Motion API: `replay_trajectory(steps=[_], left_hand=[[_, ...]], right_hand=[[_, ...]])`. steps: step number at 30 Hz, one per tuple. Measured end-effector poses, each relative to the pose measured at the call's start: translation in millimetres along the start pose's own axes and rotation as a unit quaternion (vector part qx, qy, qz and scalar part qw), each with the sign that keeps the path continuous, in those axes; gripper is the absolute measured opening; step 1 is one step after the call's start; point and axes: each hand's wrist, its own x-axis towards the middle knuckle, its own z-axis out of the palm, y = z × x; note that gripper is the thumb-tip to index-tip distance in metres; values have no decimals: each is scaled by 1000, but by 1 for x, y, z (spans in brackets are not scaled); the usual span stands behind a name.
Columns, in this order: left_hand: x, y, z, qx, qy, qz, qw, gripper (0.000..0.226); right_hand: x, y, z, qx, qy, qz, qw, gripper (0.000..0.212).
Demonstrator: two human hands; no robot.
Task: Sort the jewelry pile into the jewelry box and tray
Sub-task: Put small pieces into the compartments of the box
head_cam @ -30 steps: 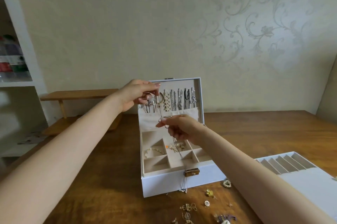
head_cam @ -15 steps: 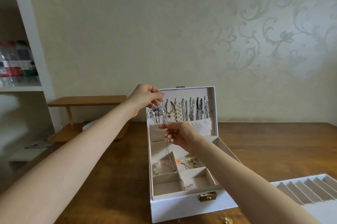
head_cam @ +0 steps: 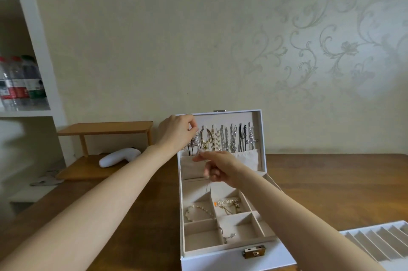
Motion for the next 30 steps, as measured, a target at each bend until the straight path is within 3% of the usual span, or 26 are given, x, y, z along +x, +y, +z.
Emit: replay_trajectory(steps=[3, 5, 7, 13, 17, 20, 27, 30], left_hand=[[1, -2, 3, 4, 11, 5, 1000, 11], [1, -3, 5, 2, 19, 5, 1000, 11], [0, -4, 7, -10, 30, 4, 999, 12], [-1, -1, 8, -38, 47, -1, 998, 17], [3, -3, 7, -33, 44, -14, 998, 14], [2, -2, 9, 28, 56, -9, 998, 11], [2, 11, 17, 141, 95, -67, 983, 20], [4, 12, 16, 164, 82, -97, 978, 21]], right_hand=[[-3, -4, -5, -145, 79, -47, 985, 17], [1, -6, -5, -231, 193, -130, 945, 11], [8, -12, -1, -242, 274, -204, 909, 6], [27, -33, 9, -121, 232, -195, 945, 3], [29, -37, 6, -39, 217, -186, 958, 16], [33, -36, 7, -54, 242, -187, 951, 5], [45, -36, 19, -113, 302, -218, 921, 23], [48, -39, 22, -158, 325, -213, 908, 19]])
